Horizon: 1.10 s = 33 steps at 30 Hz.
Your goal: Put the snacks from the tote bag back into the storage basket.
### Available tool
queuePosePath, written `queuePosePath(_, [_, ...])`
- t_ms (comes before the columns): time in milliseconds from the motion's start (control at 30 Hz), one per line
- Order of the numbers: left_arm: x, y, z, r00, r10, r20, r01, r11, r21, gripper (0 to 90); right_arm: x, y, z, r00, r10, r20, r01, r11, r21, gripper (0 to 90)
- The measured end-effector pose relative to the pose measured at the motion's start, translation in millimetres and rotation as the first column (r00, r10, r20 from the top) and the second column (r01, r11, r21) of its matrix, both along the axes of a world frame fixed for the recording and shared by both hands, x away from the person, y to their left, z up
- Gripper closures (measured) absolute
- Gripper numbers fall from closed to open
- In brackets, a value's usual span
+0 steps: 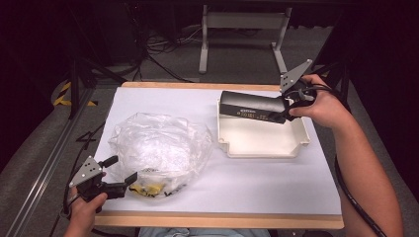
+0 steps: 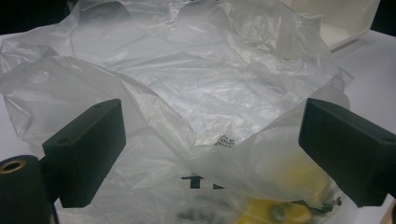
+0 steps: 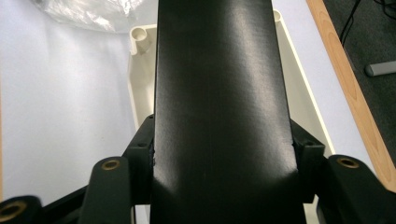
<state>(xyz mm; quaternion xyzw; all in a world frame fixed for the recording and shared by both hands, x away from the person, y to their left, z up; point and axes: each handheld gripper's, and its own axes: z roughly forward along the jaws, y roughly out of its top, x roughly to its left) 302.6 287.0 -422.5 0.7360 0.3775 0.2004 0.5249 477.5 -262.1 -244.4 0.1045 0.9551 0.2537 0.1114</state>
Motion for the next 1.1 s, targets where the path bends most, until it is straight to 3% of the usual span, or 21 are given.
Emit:
queuePosePath(567, [4.6, -3.1, -0.3, 1.0, -0.006, 0.001, 0.006, 1.0, -0.006, 8.3, 5.8, -21.8, -35.1, 0.9981, -0.059, -0.02, 0.059, 0.9983, 0.0, 43.0])
queuePosePath(1100, [4.5, -3.5, -0.9, 1.0, -0.004, -0.001, 0.004, 1.0, 0.0, 8.3, 13.2, -28.1, -71.1, 0.999, -0.04, -0.019, 0.04, 0.999, -0.02, 43.0])
